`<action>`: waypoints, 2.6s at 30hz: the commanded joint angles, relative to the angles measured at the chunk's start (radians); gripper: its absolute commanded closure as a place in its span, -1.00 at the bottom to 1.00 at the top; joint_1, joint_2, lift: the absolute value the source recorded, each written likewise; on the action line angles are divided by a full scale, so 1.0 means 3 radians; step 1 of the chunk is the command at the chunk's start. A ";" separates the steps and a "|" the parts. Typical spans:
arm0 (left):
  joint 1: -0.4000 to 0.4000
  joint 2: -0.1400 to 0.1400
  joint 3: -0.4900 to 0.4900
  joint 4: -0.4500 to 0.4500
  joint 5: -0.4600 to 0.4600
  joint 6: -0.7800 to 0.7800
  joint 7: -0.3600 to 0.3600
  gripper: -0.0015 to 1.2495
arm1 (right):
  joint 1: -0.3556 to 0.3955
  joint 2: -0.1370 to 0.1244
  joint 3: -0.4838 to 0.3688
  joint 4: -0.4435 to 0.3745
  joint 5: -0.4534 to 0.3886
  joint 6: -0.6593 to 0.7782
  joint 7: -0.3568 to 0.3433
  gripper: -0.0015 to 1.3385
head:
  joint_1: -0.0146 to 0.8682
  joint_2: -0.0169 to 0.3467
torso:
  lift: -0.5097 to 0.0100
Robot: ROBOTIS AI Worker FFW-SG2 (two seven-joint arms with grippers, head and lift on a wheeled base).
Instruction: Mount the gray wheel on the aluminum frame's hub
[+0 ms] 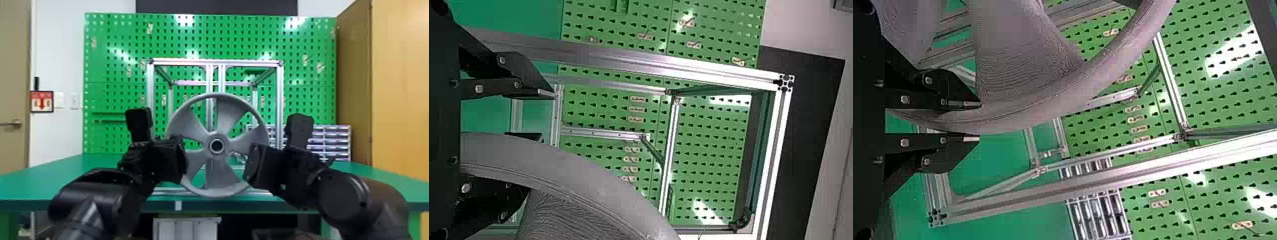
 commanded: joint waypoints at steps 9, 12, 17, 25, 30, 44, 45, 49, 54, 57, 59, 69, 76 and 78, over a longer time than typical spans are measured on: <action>0.0007 0.0000 -0.0010 -0.0003 0.0008 0.0014 -0.0003 0.32 | 0.0017 0.0003 -0.0016 0.0000 -0.0015 -0.0021 0.0000 0.69 | -0.98 -0.87 | -0.96; 0.0002 0.0000 -0.0025 -0.0003 0.0018 0.0008 -0.0003 0.30 | 0.0017 0.0003 -0.0016 0.0000 -0.0015 -0.0031 0.0000 0.67 | -0.98 -0.87 | -0.96; 0.0002 -0.0005 -0.0041 -0.0003 0.0028 0.0014 -0.0003 0.28 | 0.0022 0.0003 -0.0016 0.0000 -0.0015 -0.0041 0.0000 0.62 | -0.98 -0.87 | -0.96; -0.0003 -0.0005 -0.0051 -0.0003 0.0043 0.0008 -0.0014 0.18 | 0.0022 0.0003 -0.0011 0.0000 -0.0025 -0.0062 0.0000 0.58 | -0.98 -0.87 | -0.96; -0.0003 -0.0005 -0.0051 -0.0003 0.0043 0.0008 -0.0014 0.09 | 0.0033 0.0003 -0.0011 0.0005 -0.0036 -0.0077 0.0000 0.48 | -0.98 -0.87 | -0.96; 0.0002 -0.0005 -0.0046 -0.0003 0.0048 0.0008 -0.0049 -0.18 | 0.0079 0.0003 -0.0016 0.0005 -0.0107 -0.0205 0.0000 -0.09 | -0.98 -0.87 | -0.96; 0.0002 -0.0010 -0.0046 -0.0003 0.0048 0.0008 -0.0054 -0.21 | 0.0084 0.0003 -0.0016 0.0011 -0.0117 -0.0210 0.0000 -0.13 | -0.98 -0.87 | -0.96; 0.0002 -0.0010 -0.0056 -0.0003 0.0059 0.0008 -0.0080 -0.29 | 0.0099 0.0003 -0.0006 0.0026 -0.0138 -0.0256 0.0000 -0.26 | -0.98 -0.87 | -0.96; 0.0002 -0.0010 -0.0061 -0.0003 0.0079 0.0008 -0.0095 -0.41 | 0.0115 0.0003 0.0009 0.0031 -0.0148 -0.0302 0.0000 -0.43 | -0.98 -0.87 | -0.96; 0.0002 -0.0015 -0.0066 -0.0003 0.0079 0.0008 -0.0111 -0.48 | 0.0120 0.0003 0.0009 0.0036 -0.0153 -0.0312 0.0000 -0.51 | -0.98 -0.87 | -0.96; 0.0002 -0.0015 -0.0071 -0.0003 0.0079 0.0008 -0.0121 -0.56 | 0.0125 0.0003 0.0015 0.0031 -0.0158 -0.0338 0.0000 -0.59 | -0.98 -0.87 | -0.96; 0.0002 -0.0020 -0.0066 -0.0003 0.0095 0.0008 -0.0193 -0.83 | 0.0150 0.0003 0.0050 0.0036 -0.0163 -0.0414 0.0000 -0.93 | -0.98 -0.87 | -0.96; 0.0002 -0.0031 -0.0071 -0.0024 0.0089 0.0008 -0.0218 -0.88 | 0.0166 0.0003 0.0091 0.0036 -0.0163 -0.0471 0.0000 -1.00 | -0.98 -0.87 | -0.96; 0.0007 -0.0031 -0.0076 -0.0034 0.0089 0.0008 -0.0218 -0.88 | 0.0171 0.0003 0.0102 0.0036 -0.0163 -0.0491 0.0000 -1.00 | -0.98 -0.87 | -0.96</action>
